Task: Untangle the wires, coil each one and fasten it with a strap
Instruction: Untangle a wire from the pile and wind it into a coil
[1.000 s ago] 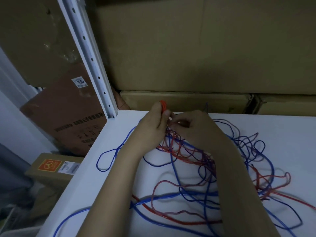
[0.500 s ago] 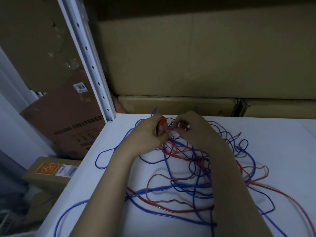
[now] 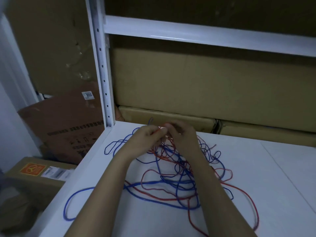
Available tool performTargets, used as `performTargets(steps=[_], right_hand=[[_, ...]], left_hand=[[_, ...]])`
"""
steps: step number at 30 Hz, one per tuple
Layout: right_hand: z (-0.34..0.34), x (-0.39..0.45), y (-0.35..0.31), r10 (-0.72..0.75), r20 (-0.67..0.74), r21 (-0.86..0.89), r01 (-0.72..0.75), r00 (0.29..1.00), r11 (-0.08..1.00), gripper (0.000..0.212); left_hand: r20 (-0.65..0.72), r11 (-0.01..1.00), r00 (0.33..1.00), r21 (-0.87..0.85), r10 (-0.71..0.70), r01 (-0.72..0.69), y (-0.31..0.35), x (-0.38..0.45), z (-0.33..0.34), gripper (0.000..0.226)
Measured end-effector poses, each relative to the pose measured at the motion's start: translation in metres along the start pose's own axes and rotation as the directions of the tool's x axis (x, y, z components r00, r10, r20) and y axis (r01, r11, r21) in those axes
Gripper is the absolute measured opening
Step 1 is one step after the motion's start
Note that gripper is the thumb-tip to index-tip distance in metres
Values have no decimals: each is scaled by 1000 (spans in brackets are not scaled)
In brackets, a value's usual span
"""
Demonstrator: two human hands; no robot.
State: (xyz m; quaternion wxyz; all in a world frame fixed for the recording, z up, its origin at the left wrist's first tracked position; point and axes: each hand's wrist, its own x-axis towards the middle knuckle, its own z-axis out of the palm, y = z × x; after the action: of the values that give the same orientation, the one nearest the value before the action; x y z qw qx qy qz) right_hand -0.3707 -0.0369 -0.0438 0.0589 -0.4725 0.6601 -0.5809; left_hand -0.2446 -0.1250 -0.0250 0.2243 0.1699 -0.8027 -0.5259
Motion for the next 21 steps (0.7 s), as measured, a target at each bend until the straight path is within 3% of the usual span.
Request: performTargets(steps=[7, 11, 13, 18, 21], right_hand=[[-2, -15, -13, 47, 105, 59, -53, 993, 997, 18], [4, -30, -4, 109, 201, -91, -92, 974, 992, 33], [7, -39, 3, 148, 231, -135, -119, 962, 984, 35], [19, -58, 9, 62, 278, -311, 28, 959, 950, 26], [20, -69, 3, -4, 312, -270, 93, 950, 958, 20]], left_hand=[[-88, 911, 995, -412, -39, -1, 8, -20, -11, 39], [-183, 661, 980, -746, -78, -86, 15, -24, -15, 36], [-222, 592, 971, -795, -85, -130, 18, -25, -20, 35], [-319, 731, 947, -656, -40, -190, 17, -25, -7, 27], [-345, 893, 938, -413, 29, -180, 13, -26, 3, 23]])
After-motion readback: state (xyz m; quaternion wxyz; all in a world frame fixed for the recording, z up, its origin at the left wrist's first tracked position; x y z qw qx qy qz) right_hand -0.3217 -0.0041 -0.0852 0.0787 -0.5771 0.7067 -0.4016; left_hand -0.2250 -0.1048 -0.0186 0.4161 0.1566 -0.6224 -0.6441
